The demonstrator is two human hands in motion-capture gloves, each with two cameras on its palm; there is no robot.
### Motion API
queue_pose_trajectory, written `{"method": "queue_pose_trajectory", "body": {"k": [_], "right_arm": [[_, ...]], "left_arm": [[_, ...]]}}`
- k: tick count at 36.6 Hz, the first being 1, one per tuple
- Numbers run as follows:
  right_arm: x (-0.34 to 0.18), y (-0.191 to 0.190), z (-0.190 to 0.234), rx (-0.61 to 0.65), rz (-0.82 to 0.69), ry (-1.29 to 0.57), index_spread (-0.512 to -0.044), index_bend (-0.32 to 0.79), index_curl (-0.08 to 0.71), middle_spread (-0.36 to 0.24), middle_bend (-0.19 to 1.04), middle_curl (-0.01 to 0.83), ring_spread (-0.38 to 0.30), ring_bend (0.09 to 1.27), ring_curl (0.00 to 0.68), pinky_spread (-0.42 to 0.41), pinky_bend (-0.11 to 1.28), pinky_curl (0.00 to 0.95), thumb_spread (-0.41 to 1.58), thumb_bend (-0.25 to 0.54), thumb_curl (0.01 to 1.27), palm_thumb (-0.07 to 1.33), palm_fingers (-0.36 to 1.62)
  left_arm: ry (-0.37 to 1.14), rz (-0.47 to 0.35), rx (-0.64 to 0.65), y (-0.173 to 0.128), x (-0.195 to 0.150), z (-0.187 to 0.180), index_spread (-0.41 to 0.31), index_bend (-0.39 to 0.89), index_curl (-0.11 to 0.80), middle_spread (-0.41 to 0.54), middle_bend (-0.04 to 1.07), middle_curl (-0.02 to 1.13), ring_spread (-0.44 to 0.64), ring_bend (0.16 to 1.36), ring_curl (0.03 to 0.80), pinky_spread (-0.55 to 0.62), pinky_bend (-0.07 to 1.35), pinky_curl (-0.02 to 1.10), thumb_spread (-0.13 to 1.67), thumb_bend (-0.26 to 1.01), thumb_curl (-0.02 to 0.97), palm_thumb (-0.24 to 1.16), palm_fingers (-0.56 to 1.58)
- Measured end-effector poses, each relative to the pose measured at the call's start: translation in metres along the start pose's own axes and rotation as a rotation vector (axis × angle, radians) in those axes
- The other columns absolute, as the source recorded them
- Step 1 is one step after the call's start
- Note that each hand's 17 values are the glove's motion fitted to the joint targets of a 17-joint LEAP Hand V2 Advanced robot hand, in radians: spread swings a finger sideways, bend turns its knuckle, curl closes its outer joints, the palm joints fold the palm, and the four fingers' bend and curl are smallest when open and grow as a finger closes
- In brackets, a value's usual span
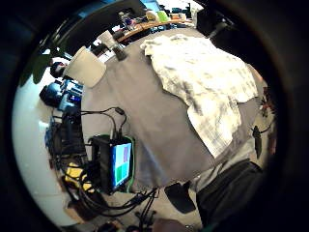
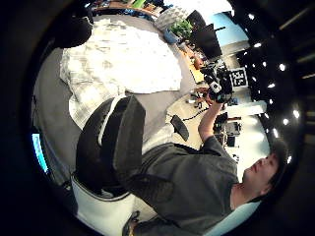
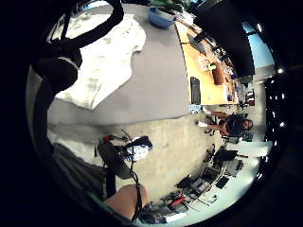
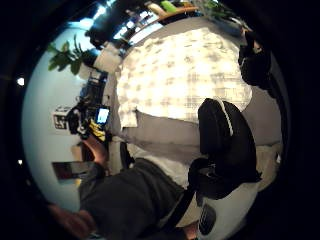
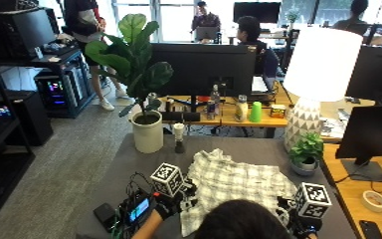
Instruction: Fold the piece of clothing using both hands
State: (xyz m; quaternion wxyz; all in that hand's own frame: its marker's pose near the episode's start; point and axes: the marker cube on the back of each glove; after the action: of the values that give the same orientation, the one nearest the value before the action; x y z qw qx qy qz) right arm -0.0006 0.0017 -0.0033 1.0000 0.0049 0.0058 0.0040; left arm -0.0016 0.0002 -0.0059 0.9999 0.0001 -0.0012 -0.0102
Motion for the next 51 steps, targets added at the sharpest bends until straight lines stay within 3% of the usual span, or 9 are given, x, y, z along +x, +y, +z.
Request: {"method": "queue_pose_trajectory", "body": {"k": [2,9,15,21,34,40,43,47,51], "right_arm": [[0.0,0.0,0.0,-0.002,-0.001,0.0,-0.116,0.2,0.081,-0.032,0.35,0.119,-0.068,0.52,0.113,0.004,0.32,0.084,0.49,0.348,0.1,0.5,1.09],[0.0,-0.007,0.002,-0.025,-0.009,-0.003,-0.169,0.16,0.204,-0.043,0.35,0.217,-0.099,0.55,0.248,0.006,0.31,0.196,0.88,0.393,0.15,0.58,1.05],[-0.008,-0.013,-0.006,-0.011,-0.028,0.003,-0.188,0.14,0.239,-0.046,0.33,0.265,-0.11,0.52,0.287,0.006,0.29,0.233,1.06,0.382,0.18,0.59,1.04],[-0.016,-0.011,-0.009,-0.044,-0.04,0.017,-0.196,0.14,0.258,-0.047,0.32,0.301,-0.116,0.51,0.312,0.007,0.27,0.258,1.17,0.359,0.21,0.6,1.04],[-0.011,-0.006,0.006,-0.095,-0.041,0.038,-0.203,0.12,0.281,-0.049,0.28,0.357,-0.12,0.48,0.354,0.008,0.24,0.3,1.27,0.301,0.25,0.62,1.03],[-0.013,-0.005,0.013,-0.106,-0.044,0.036,-0.203,0.12,0.284,-0.049,0.26,0.374,-0.121,0.47,0.367,0.008,0.23,0.315,1.29,0.275,0.26,0.63,1.02],[-0.016,-0.001,0.013,-0.118,-0.046,0.031,-0.204,0.12,0.285,-0.049,0.26,0.382,-0.121,0.47,0.373,0.008,0.23,0.321,1.29,0.261,0.27,0.63,1.02],[-0.016,-0.001,0.019,-0.136,-0.046,0.044,-0.204,0.12,0.287,-0.05,0.25,0.392,-0.122,0.46,0.379,0.01,0.22,0.327,1.3,0.244,0.28,0.64,1.02],[-0.02,0.0,0.025,-0.162,-0.055,0.035,-0.204,0.12,0.289,-0.05,0.25,0.401,-0.122,0.46,0.386,0.011,0.21,0.334,1.31,0.228,0.28,0.65,1.02]], "left_arm": [[-0.003,-0.017,-0.001,0.0,-0.003,-0.005,-0.085,0.4,0.122,0.013,0.13,0.05,0.0,0.46,0.119,0.12,0.25,0.07,0.51,0.09,0.031,0.15,0.58],[0.014,-0.098,0.031,0.003,-0.022,-0.037,-0.125,0.41,0.219,0.015,0.14,0.12,0.0,0.49,0.218,0.18,0.25,0.16,0.87,0.08,0.069,0.17,0.54],[0.004,-0.137,0.057,0.006,-0.028,-0.057,-0.139,0.41,0.269,0.001,0.15,0.15,-0.01,0.49,0.245,0.18,0.24,0.2,1.08,0.1,0.1,0.22,0.56],[-0.012,-0.127,-0.002,0.005,-0.024,-0.044,-0.144,0.39,0.307,-0.004,0.14,0.18,-0.02,0.49,0.264,0.18,0.23,0.22,1.19,0.09,0.122,0.23,0.55],[-0.144,0.009,-0.347,-0.007,0.005,0.073,-0.099,0.21,0.326,0.048,0.12,0.19,0.03,0.53,0.307,0.19,0.31,0.29,1.11,-0.02,0.16,0.16,0.39],[-0.266,0.059,-0.526,-0.017,0.014,0.14,0.017,0.07,0.28,0.202,0.11,0.17,0.21,0.56,0.32,0.3,0.43,0.34,0.97,-0.04,0.188,0.1,0.09],[-0.263,0.058,-0.524,-0.024,0.014,0.155,0.074,0.05,0.248,0.279,0.14,0.17,0.29,0.58,0.322,0.35,0.48,0.35,0.93,-0.04,0.201,0.1,-0.04],[-0.269,0.048,-0.392,-0.043,0.011,0.158,0.112,0.07,0.221,0.347,0.16,0.17,0.36,0.6,0.303,0.4,0.5,0.34,0.97,0.02,0.229,0.19,-0.08],[-0.325,0.048,-0.303,-0.059,0.009,0.156,0.104,0.14,0.227,0.313,0.21,0.19,0.37,0.62,0.3,0.41,0.47,0.33,1.05,0.07,0.265,0.3,0.04]]}}
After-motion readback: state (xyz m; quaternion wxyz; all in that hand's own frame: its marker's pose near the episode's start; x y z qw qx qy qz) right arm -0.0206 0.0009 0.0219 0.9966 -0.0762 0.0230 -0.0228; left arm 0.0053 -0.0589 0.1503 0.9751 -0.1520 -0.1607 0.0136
